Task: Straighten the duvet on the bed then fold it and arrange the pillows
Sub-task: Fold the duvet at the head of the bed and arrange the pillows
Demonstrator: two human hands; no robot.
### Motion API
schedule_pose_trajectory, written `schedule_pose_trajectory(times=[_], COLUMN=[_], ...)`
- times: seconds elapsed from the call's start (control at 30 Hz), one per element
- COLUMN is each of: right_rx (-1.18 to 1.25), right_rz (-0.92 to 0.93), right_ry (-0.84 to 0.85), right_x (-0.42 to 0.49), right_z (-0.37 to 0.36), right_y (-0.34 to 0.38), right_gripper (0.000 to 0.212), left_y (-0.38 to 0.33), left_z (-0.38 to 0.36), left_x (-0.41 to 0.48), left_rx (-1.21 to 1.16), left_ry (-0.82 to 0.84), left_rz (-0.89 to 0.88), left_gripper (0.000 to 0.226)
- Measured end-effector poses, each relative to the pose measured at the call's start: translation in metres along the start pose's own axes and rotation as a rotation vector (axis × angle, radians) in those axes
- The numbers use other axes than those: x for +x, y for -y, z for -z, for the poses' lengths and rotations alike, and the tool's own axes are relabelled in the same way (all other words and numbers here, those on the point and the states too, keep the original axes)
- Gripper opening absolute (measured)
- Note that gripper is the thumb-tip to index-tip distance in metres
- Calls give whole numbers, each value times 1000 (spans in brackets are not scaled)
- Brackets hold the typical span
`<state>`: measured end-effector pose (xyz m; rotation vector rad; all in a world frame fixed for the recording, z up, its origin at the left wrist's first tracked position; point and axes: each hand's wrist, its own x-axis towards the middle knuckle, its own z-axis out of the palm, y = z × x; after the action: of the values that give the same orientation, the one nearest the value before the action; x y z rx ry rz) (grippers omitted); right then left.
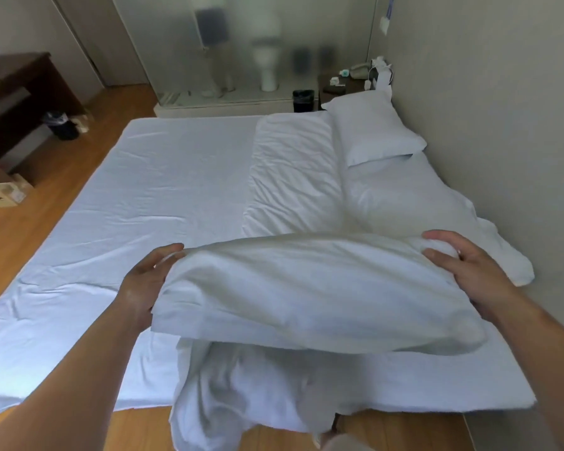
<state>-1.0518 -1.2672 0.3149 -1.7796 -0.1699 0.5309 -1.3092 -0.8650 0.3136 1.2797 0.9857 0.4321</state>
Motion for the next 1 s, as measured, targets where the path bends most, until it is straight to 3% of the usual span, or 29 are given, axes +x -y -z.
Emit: schedule_pose_trajectory(times=[0.07,0.4,0.53,0.83,0.93,1.0], right_rx=[-33,-85,-69,-112,-117,-113], right_rz=[3,18,3,-64,-94,-116], right_ry=[13,65,81,62,22,11], right_x=[56,231,285,415,471,509], right_z=[5,5,-3,-39,-62,-81], right_y=[7,24,27,9,-15,-38], right_gripper=[30,35,35,31,31,31], left_y=[-20,-81,-93,-82,-59,-40], left_z=[-24,-101,-123,-154,-169,-177], left_x=[35,157,202,359,435,484], left_rx=[-3,-39,-89,-47,-3,41], left_ry=[-24,-5,-49,-38,49,49], left_rz=[1,14,3,57,89,141], left_gripper=[15,26,13,29,52,54])
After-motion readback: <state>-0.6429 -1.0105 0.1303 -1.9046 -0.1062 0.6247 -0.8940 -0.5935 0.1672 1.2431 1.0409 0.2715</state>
